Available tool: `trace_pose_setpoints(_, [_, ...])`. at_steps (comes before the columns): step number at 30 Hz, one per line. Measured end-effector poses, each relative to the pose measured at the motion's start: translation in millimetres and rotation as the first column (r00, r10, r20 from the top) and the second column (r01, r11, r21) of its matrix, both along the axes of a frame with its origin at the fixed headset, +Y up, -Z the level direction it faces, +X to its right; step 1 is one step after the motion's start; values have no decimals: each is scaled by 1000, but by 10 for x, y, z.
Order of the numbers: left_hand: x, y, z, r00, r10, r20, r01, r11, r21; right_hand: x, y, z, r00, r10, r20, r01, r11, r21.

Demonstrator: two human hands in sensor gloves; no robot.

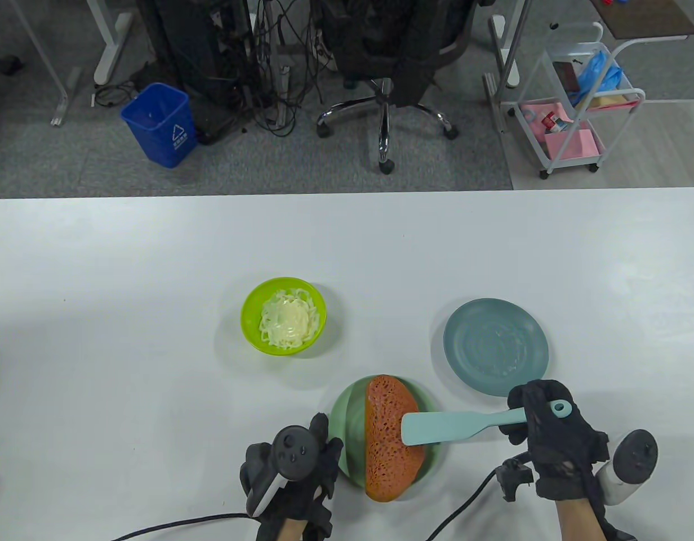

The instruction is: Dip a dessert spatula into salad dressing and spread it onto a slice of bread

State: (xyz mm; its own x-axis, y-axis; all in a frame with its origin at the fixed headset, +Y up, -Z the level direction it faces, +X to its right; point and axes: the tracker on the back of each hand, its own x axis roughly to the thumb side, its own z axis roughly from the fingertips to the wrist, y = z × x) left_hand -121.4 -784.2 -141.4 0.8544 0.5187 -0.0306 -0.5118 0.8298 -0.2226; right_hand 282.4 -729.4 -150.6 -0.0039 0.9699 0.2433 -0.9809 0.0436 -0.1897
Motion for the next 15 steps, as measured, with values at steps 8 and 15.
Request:
trace_pose_setpoints(8, [3, 1, 2, 1000, 1, 0, -1, 1000, 1, -266, 10, 45, 997, 18, -76, -18, 1000, -9])
trace_pose_setpoints(15, [3, 1, 2, 1000, 1, 0, -1, 1000, 1, -388, -32, 53, 995, 67, -74, -68, 998, -9])
